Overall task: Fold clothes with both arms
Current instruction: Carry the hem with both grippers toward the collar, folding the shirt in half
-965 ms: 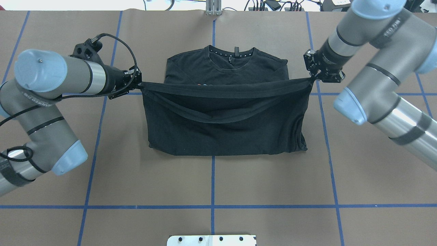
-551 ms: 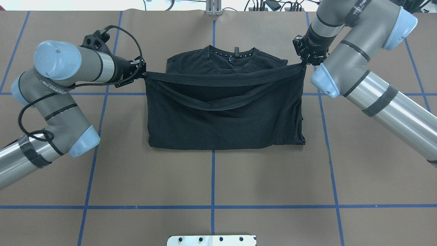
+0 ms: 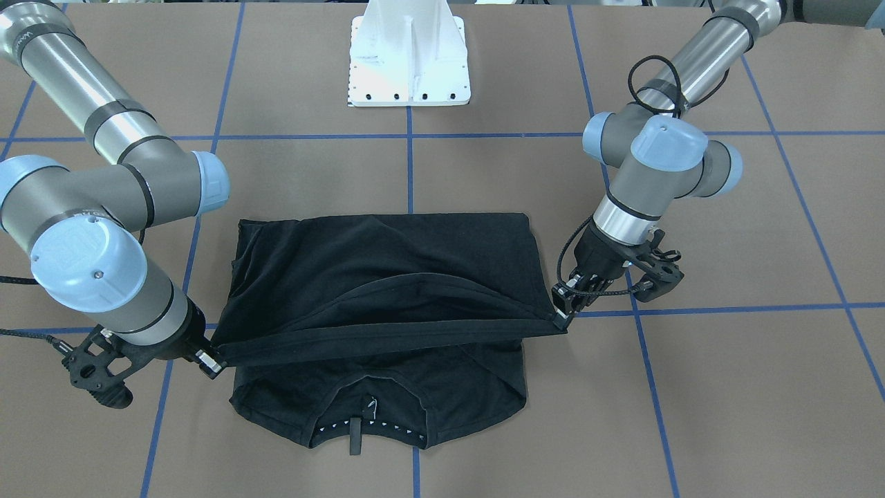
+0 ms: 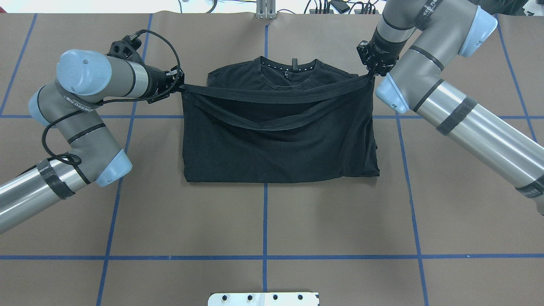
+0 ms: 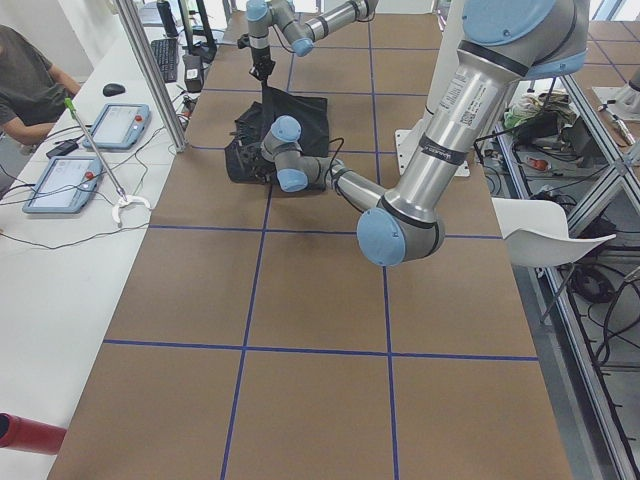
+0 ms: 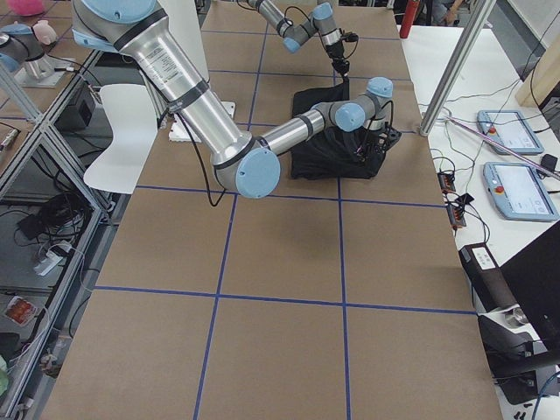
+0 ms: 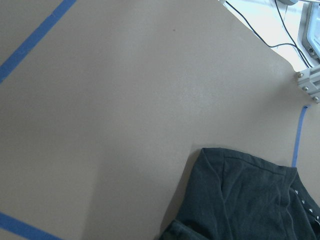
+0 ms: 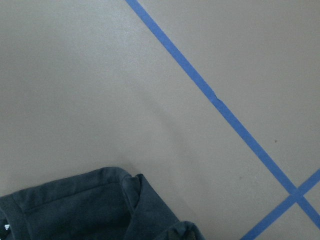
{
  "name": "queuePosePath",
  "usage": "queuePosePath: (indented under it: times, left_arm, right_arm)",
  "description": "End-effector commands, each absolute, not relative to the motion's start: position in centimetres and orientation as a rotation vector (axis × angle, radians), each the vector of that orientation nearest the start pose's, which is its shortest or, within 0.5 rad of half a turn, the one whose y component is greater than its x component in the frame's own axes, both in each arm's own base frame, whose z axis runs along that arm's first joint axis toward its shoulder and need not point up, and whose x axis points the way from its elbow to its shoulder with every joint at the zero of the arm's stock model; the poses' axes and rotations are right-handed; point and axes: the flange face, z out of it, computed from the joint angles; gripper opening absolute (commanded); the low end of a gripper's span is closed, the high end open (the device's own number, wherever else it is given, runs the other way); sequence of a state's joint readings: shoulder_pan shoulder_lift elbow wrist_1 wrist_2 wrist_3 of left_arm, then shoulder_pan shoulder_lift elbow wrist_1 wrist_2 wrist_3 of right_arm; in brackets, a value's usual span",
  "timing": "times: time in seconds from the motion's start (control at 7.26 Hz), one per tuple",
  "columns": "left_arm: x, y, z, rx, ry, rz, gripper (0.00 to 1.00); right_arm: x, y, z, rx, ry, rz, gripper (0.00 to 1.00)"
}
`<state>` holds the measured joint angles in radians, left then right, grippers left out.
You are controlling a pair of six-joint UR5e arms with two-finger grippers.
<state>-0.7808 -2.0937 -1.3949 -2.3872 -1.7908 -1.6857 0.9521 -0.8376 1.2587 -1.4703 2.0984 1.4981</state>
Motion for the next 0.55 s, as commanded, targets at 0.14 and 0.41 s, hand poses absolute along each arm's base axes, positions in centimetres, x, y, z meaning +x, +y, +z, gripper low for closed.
queuePosePath:
  times: [0.14,0.41]
  left_arm:
    - [42.90,-58.44,35.44,0.206,1.167,-0.658,0.14]
    - [42.84,-58.99,36.11,0.229,1.165,-0.636,0.52]
  right_arm:
    - [-38.40,-68.20,34.62,-0.184,-0.711,0.704,0.35]
    - [-38.59,-68.28,34.09,-0.181,-0.716,0.705,0.78]
